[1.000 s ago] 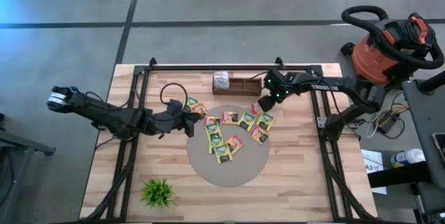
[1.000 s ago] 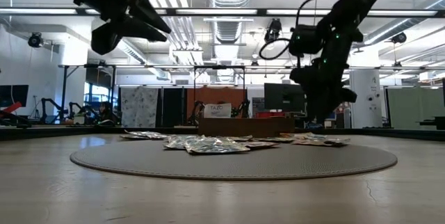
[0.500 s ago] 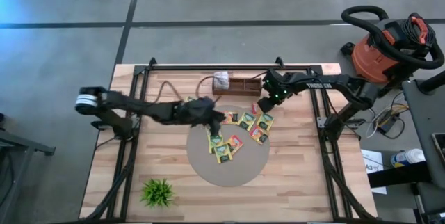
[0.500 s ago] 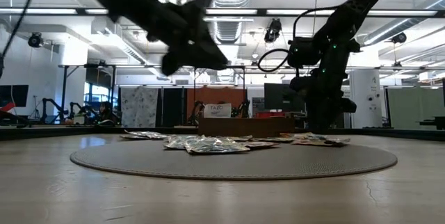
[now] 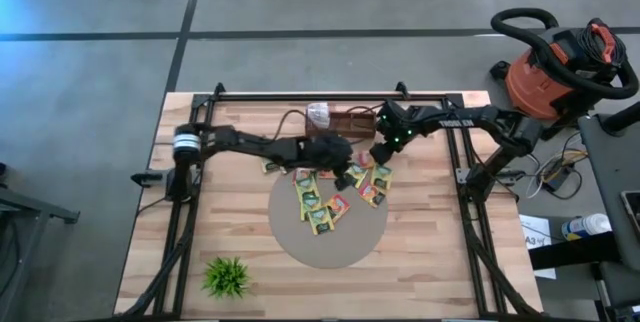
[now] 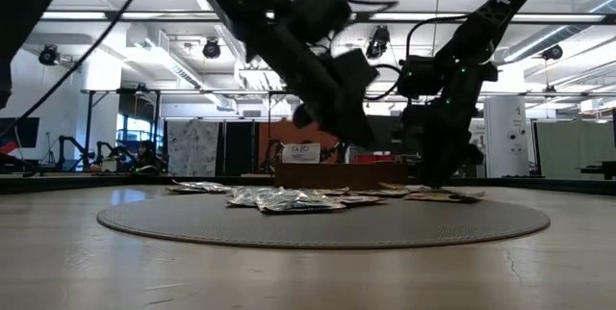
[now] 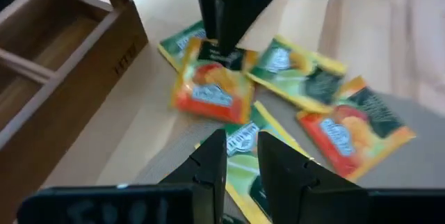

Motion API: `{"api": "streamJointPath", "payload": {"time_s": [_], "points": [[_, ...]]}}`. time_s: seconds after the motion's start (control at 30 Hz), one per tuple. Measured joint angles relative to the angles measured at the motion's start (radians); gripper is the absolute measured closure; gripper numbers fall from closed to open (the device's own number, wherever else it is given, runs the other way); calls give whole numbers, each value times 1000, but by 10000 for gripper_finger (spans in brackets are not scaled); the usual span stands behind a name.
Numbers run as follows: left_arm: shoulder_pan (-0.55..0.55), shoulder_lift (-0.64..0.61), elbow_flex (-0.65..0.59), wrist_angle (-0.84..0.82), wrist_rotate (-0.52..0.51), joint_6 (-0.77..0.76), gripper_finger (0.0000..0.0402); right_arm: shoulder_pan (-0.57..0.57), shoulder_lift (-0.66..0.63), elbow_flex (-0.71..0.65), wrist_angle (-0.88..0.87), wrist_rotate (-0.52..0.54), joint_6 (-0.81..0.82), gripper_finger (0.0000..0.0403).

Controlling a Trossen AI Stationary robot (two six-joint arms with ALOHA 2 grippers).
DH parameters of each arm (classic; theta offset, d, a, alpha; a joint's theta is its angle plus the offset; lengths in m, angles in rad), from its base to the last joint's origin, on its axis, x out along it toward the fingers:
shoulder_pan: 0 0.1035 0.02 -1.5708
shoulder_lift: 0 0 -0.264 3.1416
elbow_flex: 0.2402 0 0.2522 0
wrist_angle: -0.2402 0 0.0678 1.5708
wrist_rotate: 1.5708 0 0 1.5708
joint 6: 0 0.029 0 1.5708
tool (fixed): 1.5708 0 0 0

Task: Pick & Place Tea
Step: Put the orange tea bag into the middle section of the wooden organizer

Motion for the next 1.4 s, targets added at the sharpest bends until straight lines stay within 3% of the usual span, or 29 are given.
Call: {"api": "streamJointPath", "payload": {"time_s": [0.27,0.63,1.13,1.4], "points": [[8,114,115,-44,59,44,324,0,0,-3,19,-51,-25,270],[11,151,117,-53,90,27,324,0,1,-3,65,-127,-27,275],[16,119,121,0,89,52,324,-1,-13,-9,24,-69,27,268],[43,200,118,35,112,74,324,0,-13,-19,24,-68,56,269]]}}
